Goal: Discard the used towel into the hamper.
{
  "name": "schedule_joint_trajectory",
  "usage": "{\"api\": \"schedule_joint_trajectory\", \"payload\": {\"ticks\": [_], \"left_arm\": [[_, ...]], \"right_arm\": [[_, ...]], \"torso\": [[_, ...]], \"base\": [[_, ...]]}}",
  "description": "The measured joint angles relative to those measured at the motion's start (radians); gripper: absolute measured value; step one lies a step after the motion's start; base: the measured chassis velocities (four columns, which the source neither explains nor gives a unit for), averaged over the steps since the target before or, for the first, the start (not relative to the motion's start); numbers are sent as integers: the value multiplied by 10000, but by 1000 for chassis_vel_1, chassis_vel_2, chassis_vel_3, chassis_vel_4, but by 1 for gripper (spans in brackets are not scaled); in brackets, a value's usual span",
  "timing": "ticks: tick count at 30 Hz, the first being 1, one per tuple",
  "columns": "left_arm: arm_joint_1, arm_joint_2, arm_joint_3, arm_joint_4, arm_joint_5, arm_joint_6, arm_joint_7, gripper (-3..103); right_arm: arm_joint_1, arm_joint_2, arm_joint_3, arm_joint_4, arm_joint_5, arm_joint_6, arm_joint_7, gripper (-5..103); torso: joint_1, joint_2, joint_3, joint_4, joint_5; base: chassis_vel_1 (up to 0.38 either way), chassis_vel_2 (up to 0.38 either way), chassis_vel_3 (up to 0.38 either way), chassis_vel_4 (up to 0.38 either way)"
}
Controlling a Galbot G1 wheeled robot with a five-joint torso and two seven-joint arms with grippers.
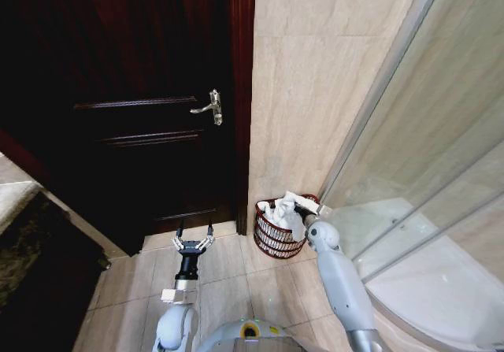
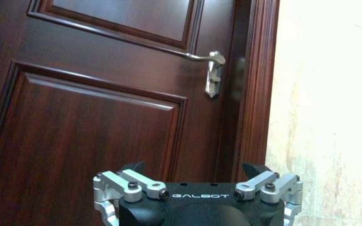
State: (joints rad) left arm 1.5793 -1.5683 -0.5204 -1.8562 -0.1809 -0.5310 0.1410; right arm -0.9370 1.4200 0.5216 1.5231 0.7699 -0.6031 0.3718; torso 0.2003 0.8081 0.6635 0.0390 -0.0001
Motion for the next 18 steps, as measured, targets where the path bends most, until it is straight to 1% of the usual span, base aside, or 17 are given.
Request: {"api": "schedule_joint_trajectory", "payload": {"ticks": [2,3,4,5,6,7,9,10,11,13,15,16,18], "left_arm": [[17,5,-13,-5,-27,-11,-1,100],[28,3,-18,-9,-35,-12,-2,100],[40,0,-23,-12,-40,-12,-2,100],[40,0,-23,-12,-40,-12,-2,100],[41,0,-23,-15,-42,-12,-3,100],[36,1,-24,-18,-43,-12,-4,100],[16,-12,-33,-37,-46,-11,-6,100],[10,-18,-38,-62,-48,-7,-7,100],[10,-18,-38,-62,-48,-7,-7,100],[7,-5,-54,-106,-94,6,-8,100],[-3,12,-65,-106,-136,12,-12,100],[-3,12,-65,-106,-136,12,-12,100],[-5,16,-55,-85,-148,9,-10,100]], "right_arm": [[238,53,83,-428,71,-133,-188,4],[331,70,142,-588,91,-245,-462,4],[476,89,230,-801,104,-501,-900,4],[476,89,230,-801,104,-501,-900,4],[592,102,279,-933,125,-697,-1123,4],[715,121,316,-1059,210,-843,-1315,2],[825,155,330,-1143,118,-852,-1661,10],[801,144,316,-1069,-79,-790,-1753,10],[801,144,316,-1069,-79,-790,-1753,10],[492,27,240,-517,-682,-603,-1786,21],[-83,-207,176,350,-1597,-490,-2004,32],[-83,-207,176,350,-1597,-490,-2004,32],[-632,-493,195,1145,-2393,-590,-2453,43]], "torso": [[7,11,7,0,1],[11,16,11,0,1],[13,21,13,0,1],[13,21,13,0,1],[16,27,15,0,0],[17,32,17,0,1],[20,40,21,2,0],[22,44,23,2,1],[22,44,23,2,1],[27,50,26,2,1],[28,56,30,-1,0],[28,56,30,-1,0],[29,62,31,-3,1]], "base": [[0,0,0,0],[0,0,0,0],[0,0,0,0],[0,0,0,0],[0,0,0,0],[0,0,0,0],[0,0,0,0],[0,0,0,0],[0,0,0,0],[0,0,0,0],[0,0,0,0],[0,0,0,0],[0,0,0,0]]}}
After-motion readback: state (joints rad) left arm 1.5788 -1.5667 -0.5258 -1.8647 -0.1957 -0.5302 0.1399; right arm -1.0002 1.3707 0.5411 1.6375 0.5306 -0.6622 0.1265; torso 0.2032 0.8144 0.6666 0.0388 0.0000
